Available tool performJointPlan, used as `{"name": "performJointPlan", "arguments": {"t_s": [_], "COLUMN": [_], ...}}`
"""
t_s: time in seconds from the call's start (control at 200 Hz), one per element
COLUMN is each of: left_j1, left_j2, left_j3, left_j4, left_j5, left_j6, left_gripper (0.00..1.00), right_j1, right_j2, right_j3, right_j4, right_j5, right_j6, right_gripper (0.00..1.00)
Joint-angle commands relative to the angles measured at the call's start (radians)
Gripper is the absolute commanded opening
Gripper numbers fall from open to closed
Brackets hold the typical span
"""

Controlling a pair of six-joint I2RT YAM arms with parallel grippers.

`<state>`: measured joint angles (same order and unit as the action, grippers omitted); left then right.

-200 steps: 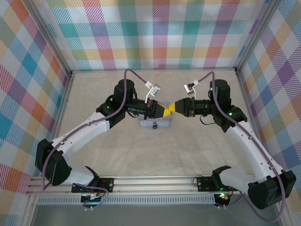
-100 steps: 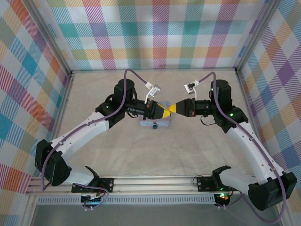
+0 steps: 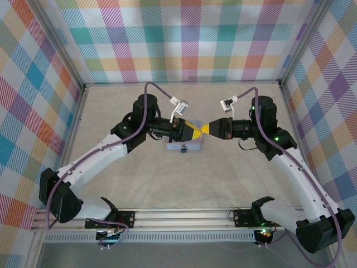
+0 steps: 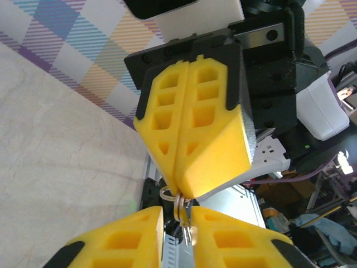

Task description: Unlock a padlock with a key

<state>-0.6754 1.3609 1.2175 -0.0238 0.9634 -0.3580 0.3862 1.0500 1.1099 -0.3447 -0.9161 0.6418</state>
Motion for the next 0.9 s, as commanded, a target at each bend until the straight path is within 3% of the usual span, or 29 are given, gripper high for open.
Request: {"name": "performJointPlan", "arguments": {"t_s": [0.0,0.055,0.125,0.25,0.545,0.68,0.895], "left_j1": [0.008,0.008,0.008,0.008,0.027,0.063,0.105], "left_j2": [-0.024,-0.02,-0.01,-0.01,-0.051,-0.023,0.089], "left_j3": [-0.015,-0.013,-0.013,-0.019,-0.07,-0.07,-0.023], "left_j4": [0.033,0.044,0.053,0.065,0.037,0.014,0.05], "left_j5": [0.0,0.003,0.009,0.006,-0.208,-0.305,-0.245], "left_j6": [-0.001,-0.011,-0.02,-0.034,-0.083,-0.207,-0.449], "left_gripper": [0.15,0.15,0.24,0.26,0.52,0.62,0.67], "right_j1": [0.006,0.006,0.006,0.006,0.006,0.007,0.013], "right_j2": [-0.012,-0.013,-0.016,-0.024,-0.024,-0.032,-0.053], "right_j3": [0.024,0.021,0.018,0.016,0.021,-0.001,-0.06], "right_j4": [0.009,0.016,0.018,0.007,-0.071,-0.075,0.008], "right_j5": [-0.001,-0.003,0.007,0.04,0.183,0.3,0.545], "right_j6": [-0.006,-0.002,0.002,-0.005,-0.091,-0.173,-0.352], "right_gripper": [0.0,0.0,0.0,0.0,0.0,0.0,0.0]}}
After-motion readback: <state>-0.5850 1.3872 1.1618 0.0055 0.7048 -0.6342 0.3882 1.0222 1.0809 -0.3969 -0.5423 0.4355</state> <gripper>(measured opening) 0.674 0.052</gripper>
